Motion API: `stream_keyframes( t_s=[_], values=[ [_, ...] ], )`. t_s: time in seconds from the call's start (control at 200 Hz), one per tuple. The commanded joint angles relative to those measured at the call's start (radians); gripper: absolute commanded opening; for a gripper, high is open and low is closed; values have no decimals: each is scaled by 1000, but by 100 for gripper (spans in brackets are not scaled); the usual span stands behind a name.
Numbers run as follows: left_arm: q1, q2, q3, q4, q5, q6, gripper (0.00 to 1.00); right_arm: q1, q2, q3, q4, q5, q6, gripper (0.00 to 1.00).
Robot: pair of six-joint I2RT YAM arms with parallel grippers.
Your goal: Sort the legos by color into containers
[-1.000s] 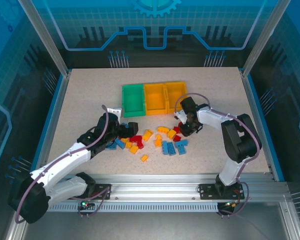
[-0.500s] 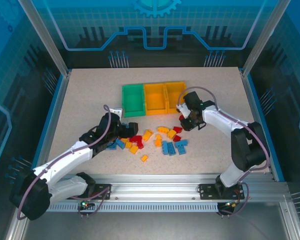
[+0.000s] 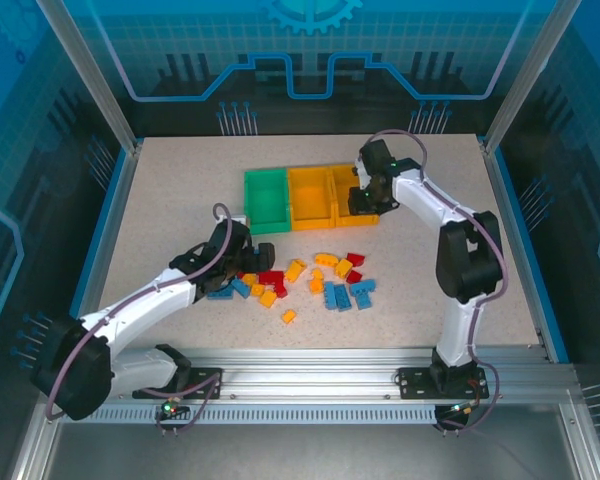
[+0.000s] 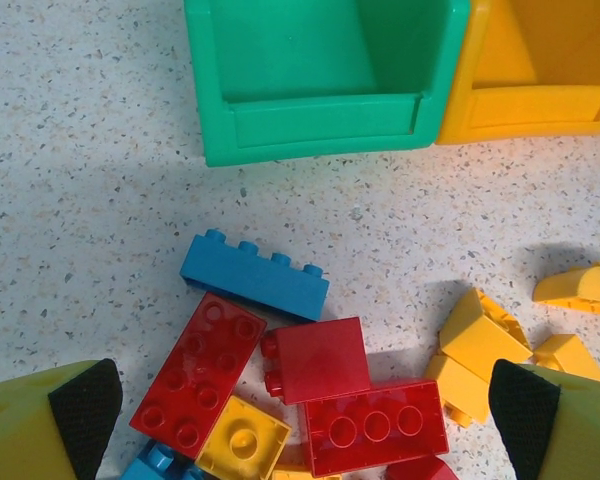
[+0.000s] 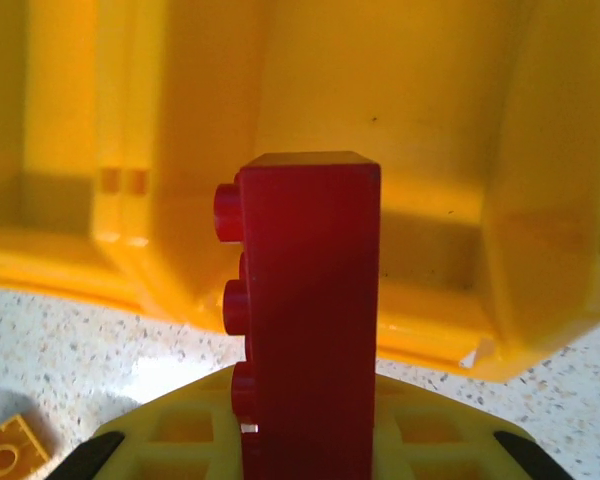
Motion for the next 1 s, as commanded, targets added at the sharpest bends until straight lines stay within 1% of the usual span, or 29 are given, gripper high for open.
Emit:
stream_keyframes(
  t_s=[0.0,0.065,0.135,0.305,0.43,0.525,0.565,0.64,0.73,0.81,0.915,0.995],
  values=[
    [-6,26,34,-67,-30,-12,99,-20,66,78,-84,-19,90,17],
    [-5,44,37,-72,-19,-12,99,-21,91,100,-86,-18,100,19],
    [-5,59,37,-63,14,-2,99,-24,108,119,-91,-19,112,24],
    [-6,113,69,-80,46,-1,99,-25,126,136,-101,-24,121,30],
    [-5,158,95,-91,65,-4,98,-25,103,112,-82,-47,121,41],
    [-5,188,113,-90,80,-2,93,-24,74,90,-72,-54,124,49],
    [-5,201,120,-95,86,-3,90,-24,64,81,-72,-53,124,50],
    [-6,224,133,-106,82,-8,90,-20,31,59,-63,-57,122,50],
    [-5,246,144,-119,90,-10,83,-13,-31,3,-37,-57,117,50],
    [-5,260,148,-122,99,-16,78,-7,-94,-52,-21,-24,111,51],
    [-5,278,156,-121,102,-19,77,-14,-163,-131,-7,43,102,51],
    [-6,304,171,-129,105,-19,76,-38,-198,-183,5,42,101,51]
  ],
)
